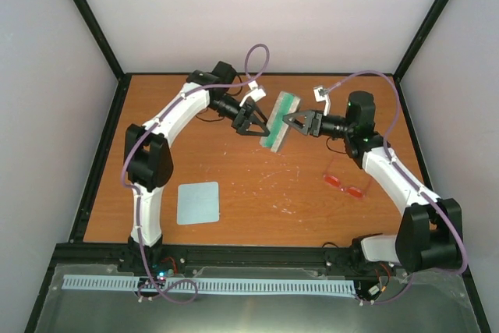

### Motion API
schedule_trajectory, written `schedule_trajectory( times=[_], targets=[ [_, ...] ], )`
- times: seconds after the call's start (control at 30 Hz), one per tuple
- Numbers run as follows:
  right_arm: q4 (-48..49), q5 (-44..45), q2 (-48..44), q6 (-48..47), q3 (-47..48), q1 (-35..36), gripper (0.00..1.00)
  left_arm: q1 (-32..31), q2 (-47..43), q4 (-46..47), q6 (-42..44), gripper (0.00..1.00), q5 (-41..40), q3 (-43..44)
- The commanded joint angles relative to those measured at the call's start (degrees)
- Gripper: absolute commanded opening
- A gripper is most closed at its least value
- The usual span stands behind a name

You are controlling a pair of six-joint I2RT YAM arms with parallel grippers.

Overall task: Organize the sunglasses
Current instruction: Open the sunglasses case.

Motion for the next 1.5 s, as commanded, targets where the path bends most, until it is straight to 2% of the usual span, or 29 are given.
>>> schedule_trajectory(
  times=[0.0,0.23,0.37,0.53,0.7,0.8,0.83,0.9,0.93,1.03,1.1,1.13,1.17,1.2,1.3,1.4,1.43,1.47],
  targets=[
    [-2.0,-9.0,-3.7,-1.0,3.0,1.0,0.09,2.9,0.2,4.0,1.6,0.99,-6.8,0.4],
    [-3.5,-8.5,-4.0,-1.7,3.3,1.0,0.09,3.3,0.3,4.9,1.1,1.0,-8.3,1.1],
    [-4.9,-3.8,-4.7,-3.8,2.8,0.9,0.09,3.8,-1.0,4.8,0.4,1.0,-4.1,1.3],
    [4.4,-0.1,-4.0,0.7,0.6,0.9,0.09,3.8,-2.8,2.3,1.7,1.0,2.5,-0.3],
    [9.2,0.8,-2.1,3.6,1.6,0.9,0.09,2.9,-3.6,0.2,3.4,0.97,4.2,-3.6],
    [8.2,0.3,-1.2,3.0,2.8,0.9,0.1,2.0,-4.0,0.7,3.0,0.87,4.4,-4.5],
    [8.0,0.3,-1.1,2.9,3.0,0.9,0.1,1.8,-3.9,1.3,2.3,0.8,4.5,-4.5],
    [7.7,0.2,-1.1,2.8,3.1,0.9,0.1,1.6,-4.0,2.9,0.3,0.58,4.6,-4.3],
    [7.6,0.2,-1.0,2.8,3.1,0.9,0.1,1.5,-3.9,3.3,-0.2,0.51,4.7,-4.0],
    [7.5,-0.2,-0.9,2.7,3.1,0.9,0.1,0.9,-3.8,4.5,-1.5,0.45,4.2,-3.4],
    [7.2,0.0,-1.0,2.6,3.1,0.9,0.1,0.5,-3.8,5.3,-2.3,0.33,4.0,-3.2],
    [7.0,-0.1,-1.1,2.5,3.2,0.9,0.1,0.4,-3.6,5.7,-2.5,0.21,4.0,-3.1],
    [7.0,0.0,-1.1,2.4,3.2,0.9,0.11,0.3,-3.6,5.7,-2.7,0.05,4.0,-3.0],
    [6.8,0.1,-1.1,2.4,3.3,0.9,0.11,0.3,-3.6,5.7,-2.7,0.01,4.0,-3.0],
    [5.9,0.6,-1.3,1.7,3.5,0.9,0.13,0.2,-3.7,5.2,-2.4,0.0,3.5,-2.4],
    [4.6,1.4,-1.3,1.0,3.5,0.9,0.23,0.2,-3.7,4.3,-2.4,0.0,1.9,-0.9],
    [3.7,1.6,-1.3,0.4,3.5,0.9,0.32,0.2,-3.7,4.0,-2.5,0.01,0.9,-0.2],
    [2.4,2.2,-1.3,-0.4,3.6,0.9,0.49,0.2,-3.7,3.5,-2.5,0.01,-0.2,0.9]
  ],
)
